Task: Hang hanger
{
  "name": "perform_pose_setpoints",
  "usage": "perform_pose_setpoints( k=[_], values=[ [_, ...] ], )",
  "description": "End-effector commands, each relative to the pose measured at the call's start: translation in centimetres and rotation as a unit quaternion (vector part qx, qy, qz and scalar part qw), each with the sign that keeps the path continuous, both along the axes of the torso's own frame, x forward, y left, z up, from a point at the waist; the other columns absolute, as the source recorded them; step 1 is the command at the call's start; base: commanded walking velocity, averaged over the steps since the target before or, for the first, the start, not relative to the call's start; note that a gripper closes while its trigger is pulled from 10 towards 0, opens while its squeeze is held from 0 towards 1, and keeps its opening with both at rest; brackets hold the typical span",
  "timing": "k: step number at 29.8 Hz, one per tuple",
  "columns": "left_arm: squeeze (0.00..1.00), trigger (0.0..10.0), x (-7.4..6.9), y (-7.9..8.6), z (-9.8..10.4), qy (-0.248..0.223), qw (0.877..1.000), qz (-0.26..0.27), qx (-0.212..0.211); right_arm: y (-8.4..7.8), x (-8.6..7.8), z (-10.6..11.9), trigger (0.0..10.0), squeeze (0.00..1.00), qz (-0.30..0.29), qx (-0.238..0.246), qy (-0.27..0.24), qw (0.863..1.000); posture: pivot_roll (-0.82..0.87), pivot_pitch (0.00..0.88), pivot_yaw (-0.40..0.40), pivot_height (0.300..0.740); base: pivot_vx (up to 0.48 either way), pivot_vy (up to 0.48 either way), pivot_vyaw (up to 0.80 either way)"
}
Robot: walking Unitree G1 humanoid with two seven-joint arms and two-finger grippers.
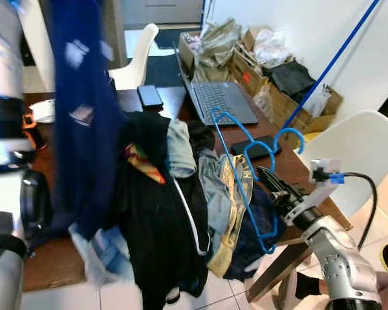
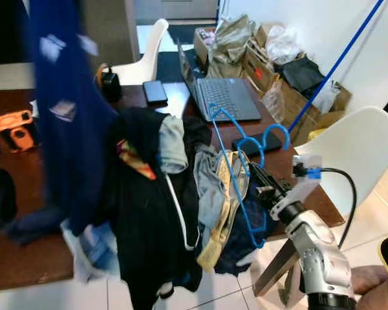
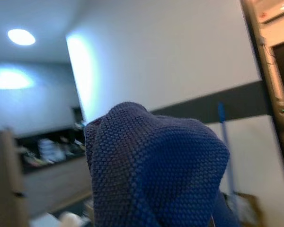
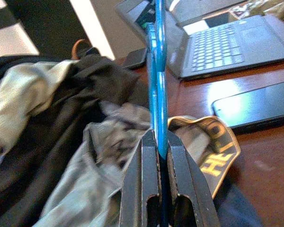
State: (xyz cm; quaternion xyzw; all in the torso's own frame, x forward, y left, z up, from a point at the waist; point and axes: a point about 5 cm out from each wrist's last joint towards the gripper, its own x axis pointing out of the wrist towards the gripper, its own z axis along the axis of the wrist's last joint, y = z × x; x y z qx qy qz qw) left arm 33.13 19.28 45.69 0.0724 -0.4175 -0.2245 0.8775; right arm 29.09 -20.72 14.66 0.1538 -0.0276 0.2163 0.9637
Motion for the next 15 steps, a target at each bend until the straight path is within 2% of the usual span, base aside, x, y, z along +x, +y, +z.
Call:
perform_pose_setpoints(
  k=[1, 3, 4, 6, 7, 8, 9, 10, 11, 13, 14, 15],
  values=[
    [0.00, 10.0, -0.1, -1.4, -1.3, 0.021, 0.998, -0.052, 0.011, -0.6, -0.2, -0.3, 10.0, 0.00, -0.012, 0.001, 0.010, 1.000, -0.01, 0.061, -0.024, 0.740, 0.000, 0.000, 0.00],
    [0.00, 10.0, -0.1, -1.4, -1.3, 0.021, 0.998, -0.052, 0.011, -0.6, -0.2, -0.3, 10.0, 0.00, -0.012, 0.001, 0.010, 1.000, -0.01, 0.061, -0.024, 0.740, 0.000, 0.000, 0.00],
    [0.00, 10.0, 0.0, -2.9, -4.8, 0.078, 0.989, -0.114, 0.049, -0.7, -0.2, -0.4, 10.0, 0.00, -0.013, 0.000, 0.011, 1.000, -0.01, 0.066, -0.025, 0.740, 0.000, 0.000, 0.00],
    [0.00, 10.0, 0.0, -2.9, -4.8, 0.078, 0.989, -0.114, 0.049, -0.7, -0.2, -0.4, 10.0, 0.00, -0.013, 0.000, 0.011, 1.000, -0.01, 0.066, -0.025, 0.740, 0.000, 0.000, 0.00],
    [0.00, 10.0, -0.7, -4.4, -8.3, 0.125, 0.972, -0.178, 0.090, -0.7, -0.3, -0.4, 10.0, 0.00, -0.014, -0.001, 0.011, 1.000, -0.01, 0.069, -0.026, 0.740, 0.000, 0.000, 0.00],
    [0.00, 10.0, -0.7, -4.4, -8.3, 0.125, 0.972, -0.178, 0.090, -0.7, -0.3, -0.4, 10.0, 0.00, -0.014, -0.001, 0.011, 1.000, -0.01, 0.069, -0.026, 0.740, 0.000, 0.000, 0.00],
    [0.00, 10.0, -1.7, -5.4, -11.0, 0.155, 0.953, -0.228, 0.124, -0.8, -0.4, -0.4, 10.0, 0.00, -0.015, -0.001, 0.010, 1.000, -0.01, 0.069, -0.027, 0.740, 0.000, 0.000, 0.00],
    [0.00, 10.0, -1.7, -5.4, -11.0, 0.155, 0.953, -0.228, 0.124, -0.8, -0.4, -0.4, 10.0, 0.00, -0.015, -0.001, 0.010, 1.000, -0.01, 0.069, -0.027, 0.740, 0.000, 0.000, 0.00],
    [0.00, 10.0, -2.9, -6.1, -12.8, 0.173, 0.935, -0.272, 0.146, -0.9, -0.4, -0.4, 10.0, 0.00, -0.015, -0.001, 0.010, 1.000, -0.01, 0.071, -0.029, 0.740, 0.000, 0.000, 0.00],
    [0.00, 10.0, -2.9, -6.1, -12.8, 0.173, 0.935, -0.272, 0.146, -0.9, -0.4, -0.4, 10.0, 0.00, -0.015, -0.001, 0.010, 1.000, -0.01, 0.071, -0.029, 0.740, 0.000, 0.000, 0.00],
    [0.00, 10.0, -5.2, -6.8, -14.6, 0.188, 0.905, -0.336, 0.181, -0.8, -0.3, -0.5, 10.0, 0.00, -0.017, -0.002, 0.011, 1.000, -0.01, 0.071, -0.031, 0.740, 0.000, 0.000, 0.00],
    [0.00, 10.0, -5.8, -7.0, -15.1, 0.193, 0.896, -0.349, 0.194, -0.7, -0.2, -0.5, 10.0, 0.00, -0.017, -0.003, 0.012, 1.000, -0.01, 0.071, -0.031, 0.740, 0.000, 0.000, 0.00]
  ],
)
